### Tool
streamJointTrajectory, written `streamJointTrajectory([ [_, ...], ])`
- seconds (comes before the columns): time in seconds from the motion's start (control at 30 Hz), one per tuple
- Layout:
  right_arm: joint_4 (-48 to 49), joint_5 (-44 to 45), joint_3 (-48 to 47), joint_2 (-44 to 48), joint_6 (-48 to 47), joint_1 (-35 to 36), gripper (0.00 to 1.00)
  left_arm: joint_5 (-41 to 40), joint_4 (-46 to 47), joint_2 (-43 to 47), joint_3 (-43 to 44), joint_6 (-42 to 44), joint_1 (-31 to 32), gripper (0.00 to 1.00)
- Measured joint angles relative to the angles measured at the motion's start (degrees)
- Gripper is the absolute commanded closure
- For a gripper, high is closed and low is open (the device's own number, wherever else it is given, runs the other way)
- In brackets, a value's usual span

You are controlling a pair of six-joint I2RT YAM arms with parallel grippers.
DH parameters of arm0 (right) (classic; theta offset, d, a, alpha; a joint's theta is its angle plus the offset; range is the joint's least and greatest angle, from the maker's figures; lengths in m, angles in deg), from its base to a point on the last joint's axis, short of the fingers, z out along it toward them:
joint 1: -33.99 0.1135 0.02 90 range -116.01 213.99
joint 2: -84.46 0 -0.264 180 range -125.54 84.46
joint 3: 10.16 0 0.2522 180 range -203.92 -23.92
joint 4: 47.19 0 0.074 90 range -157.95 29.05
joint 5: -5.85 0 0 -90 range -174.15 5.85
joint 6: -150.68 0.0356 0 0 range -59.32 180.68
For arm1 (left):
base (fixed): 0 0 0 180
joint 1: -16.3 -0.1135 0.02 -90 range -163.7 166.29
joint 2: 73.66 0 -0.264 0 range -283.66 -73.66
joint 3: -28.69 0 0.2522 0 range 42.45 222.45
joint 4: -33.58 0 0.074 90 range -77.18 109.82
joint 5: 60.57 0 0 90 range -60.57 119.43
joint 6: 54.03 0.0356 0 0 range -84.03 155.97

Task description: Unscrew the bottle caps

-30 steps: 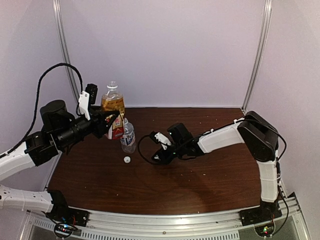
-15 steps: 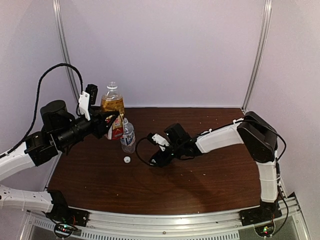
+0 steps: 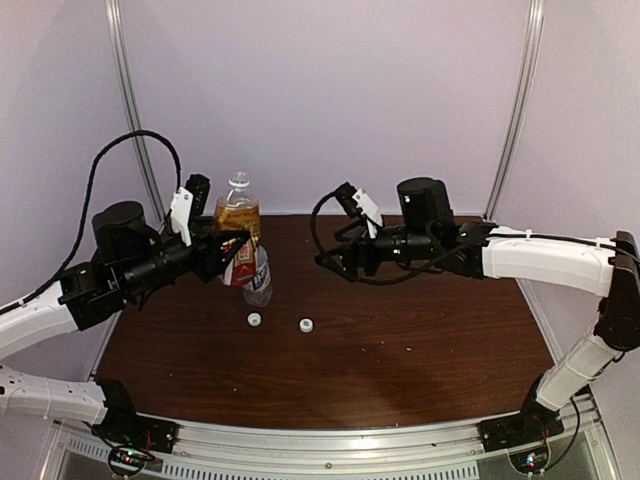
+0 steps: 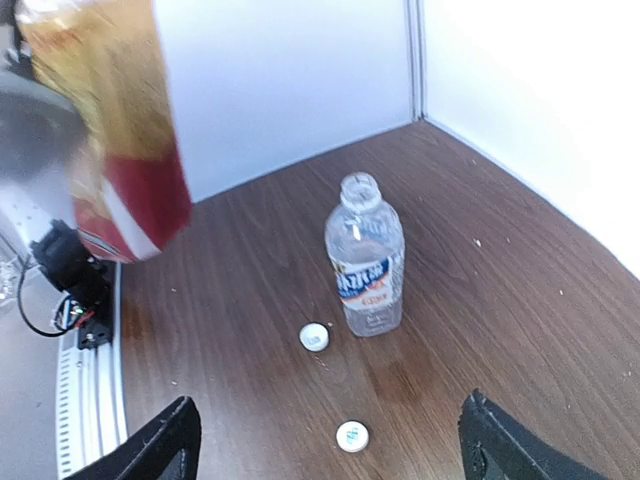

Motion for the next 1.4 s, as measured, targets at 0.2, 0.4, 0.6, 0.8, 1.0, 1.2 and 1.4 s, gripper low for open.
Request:
streamJointTrajectory([
  [0.2,-1.7,-7.0,-3.7,6.6,1.3,0.1,0.08,8.8,2.4,-3.2,-0.2,0.9,0.0,0.57],
  [0.4,-4.0,-10.6,-12.0,6.6,3.2,0.9,0.09,18.3,4.4,-8.0,-0.2,1.3,0.0,0.56],
  [0.6,-6.4,-12.0,-17.4,4.2,3.9,1.5,0.16,25.0,6.0,-10.6,-0.1,1.2,0.0,0.56],
  [0.8,-9.6,-13.3,-19.9,-0.1,4.1,2.4,0.26,28.3,7.1,-12.2,0.0,1.2,0.0,0.56],
  [1.0,-11.7,-15.2,-21.6,-2.1,4.0,3.2,0.44,29.5,7.1,-13.1,0.1,1.2,0.0,0.56],
  [1.2,-12.5,-17.0,-22.4,-3.0,3.8,3.8,0.54,29.9,7.3,-13.1,0.1,1.2,0.0,0.56],
  [1.4,-12.9,-18.4,-22.4,-3.6,3.7,3.8,0.71,29.9,7.2,-13.1,0.1,1.2,0.0,0.55],
])
